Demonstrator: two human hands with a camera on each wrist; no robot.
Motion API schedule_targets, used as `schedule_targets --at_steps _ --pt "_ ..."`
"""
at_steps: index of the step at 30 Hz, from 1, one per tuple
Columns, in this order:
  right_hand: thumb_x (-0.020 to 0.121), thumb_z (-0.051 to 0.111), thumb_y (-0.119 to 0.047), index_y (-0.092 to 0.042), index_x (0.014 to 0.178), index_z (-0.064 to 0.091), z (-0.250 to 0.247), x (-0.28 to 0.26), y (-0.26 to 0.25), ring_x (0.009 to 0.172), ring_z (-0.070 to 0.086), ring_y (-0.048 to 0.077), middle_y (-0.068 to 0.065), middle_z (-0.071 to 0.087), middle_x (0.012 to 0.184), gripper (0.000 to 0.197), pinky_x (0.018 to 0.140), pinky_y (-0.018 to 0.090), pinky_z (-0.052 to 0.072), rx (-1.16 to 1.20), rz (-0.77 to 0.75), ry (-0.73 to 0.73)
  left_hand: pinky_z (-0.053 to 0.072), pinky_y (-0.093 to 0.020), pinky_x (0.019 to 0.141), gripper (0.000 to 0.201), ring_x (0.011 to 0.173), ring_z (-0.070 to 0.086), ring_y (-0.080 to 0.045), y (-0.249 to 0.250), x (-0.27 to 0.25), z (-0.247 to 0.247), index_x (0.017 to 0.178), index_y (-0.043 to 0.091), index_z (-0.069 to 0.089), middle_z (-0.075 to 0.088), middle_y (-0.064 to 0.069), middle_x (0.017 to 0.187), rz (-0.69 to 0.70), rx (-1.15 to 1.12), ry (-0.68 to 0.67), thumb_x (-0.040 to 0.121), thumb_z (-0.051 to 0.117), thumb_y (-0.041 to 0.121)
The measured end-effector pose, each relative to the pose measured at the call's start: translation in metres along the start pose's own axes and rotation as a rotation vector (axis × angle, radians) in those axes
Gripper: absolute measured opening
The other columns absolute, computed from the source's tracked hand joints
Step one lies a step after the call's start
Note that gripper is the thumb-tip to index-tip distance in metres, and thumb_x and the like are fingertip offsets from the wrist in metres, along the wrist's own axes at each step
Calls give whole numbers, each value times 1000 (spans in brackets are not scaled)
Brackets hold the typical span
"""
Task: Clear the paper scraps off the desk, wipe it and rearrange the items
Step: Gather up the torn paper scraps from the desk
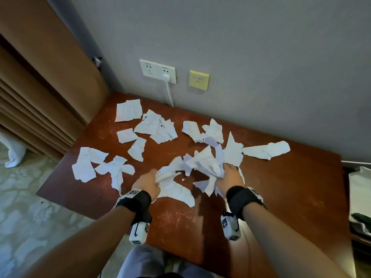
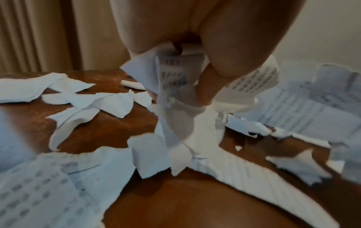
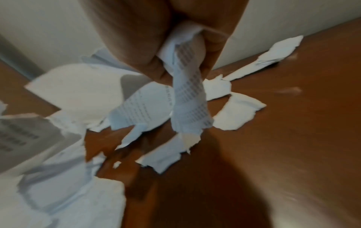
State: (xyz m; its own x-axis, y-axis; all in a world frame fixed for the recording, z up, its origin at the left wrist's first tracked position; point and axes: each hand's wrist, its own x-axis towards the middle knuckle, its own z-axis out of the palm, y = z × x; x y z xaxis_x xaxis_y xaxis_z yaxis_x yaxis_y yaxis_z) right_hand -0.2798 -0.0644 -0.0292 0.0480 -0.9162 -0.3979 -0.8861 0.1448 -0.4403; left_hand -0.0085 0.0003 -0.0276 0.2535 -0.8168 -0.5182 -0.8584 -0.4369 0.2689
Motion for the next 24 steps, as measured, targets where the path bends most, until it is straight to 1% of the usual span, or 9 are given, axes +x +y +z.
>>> schedule_targets --at_steps 2,4,7,10,13,15,20,22,24 --pt "89 57 -10 -23 143 40 2 2 18 129 46 34 11 39 148 58 108 40 40 -117 45 -30 54 -39 92 49 105 62 -25 3 10 9 136 28 43 60 -4 119 35 105 -50 92 55 12" --pt "90 58 -9 -34 152 18 5 5 30 139 34 38 12 23 157 77 110 45 36 -236 59 -114 52 -38 96 70 117 56 -26 6 21 17 149 34 29 47 -3 137 73 220 -70 90 55 6" --pt "83 71 -12 -41 151 2 13 12 34 140 28 43 13 11 159 101 109 48 39 -417 57 -241 52 -38 93 82 119 51 -26 7 37 27 153 38 18 34 -3 144 131 351 -83 89 53 1" --pt "72 84 -32 -40 150 8 25 18 32 136 31 44 11 1 158 109 107 46 41 -517 70 -308 49 -40 97 82 128 42 -29 3 52 37 155 37 13 28 -5 151 181 447 -133 90 48 0" --pt "85 69 -14 -37 148 21 37 17 29 137 25 44 10 1 159 82 106 49 43 -480 108 -333 46 -41 101 79 134 32 -32 -1 57 44 156 33 12 21 -7 155 205 527 -179 91 49 6" --pt "93 53 -14 -37 148 20 44 16 28 139 18 46 11 2 159 69 109 51 38 -437 127 -335 46 -40 100 78 135 28 -33 -3 57 47 155 33 13 18 -7 155 204 527 -180 91 52 11" --pt "92 34 -52 -37 149 20 55 18 27 143 7 45 12 3 162 61 112 49 27 -369 174 -285 45 -42 99 72 137 22 -34 -4 59 55 155 32 14 18 -6 155 215 513 -134 95 53 44" --pt "89 31 -70 -36 149 24 55 17 23 144 6 44 10 1 163 69 114 52 24 -374 204 -289 44 -42 100 76 137 22 -34 -4 59 58 155 31 14 18 -6 155 212 497 -115 93 49 59" --pt "77 26 -88 -37 143 32 54 17 17 144 13 42 9 11 162 83 112 53 27 -406 228 -281 43 -42 101 85 138 21 -34 -3 58 61 156 29 12 16 -6 157 202 496 -115 89 49 67"
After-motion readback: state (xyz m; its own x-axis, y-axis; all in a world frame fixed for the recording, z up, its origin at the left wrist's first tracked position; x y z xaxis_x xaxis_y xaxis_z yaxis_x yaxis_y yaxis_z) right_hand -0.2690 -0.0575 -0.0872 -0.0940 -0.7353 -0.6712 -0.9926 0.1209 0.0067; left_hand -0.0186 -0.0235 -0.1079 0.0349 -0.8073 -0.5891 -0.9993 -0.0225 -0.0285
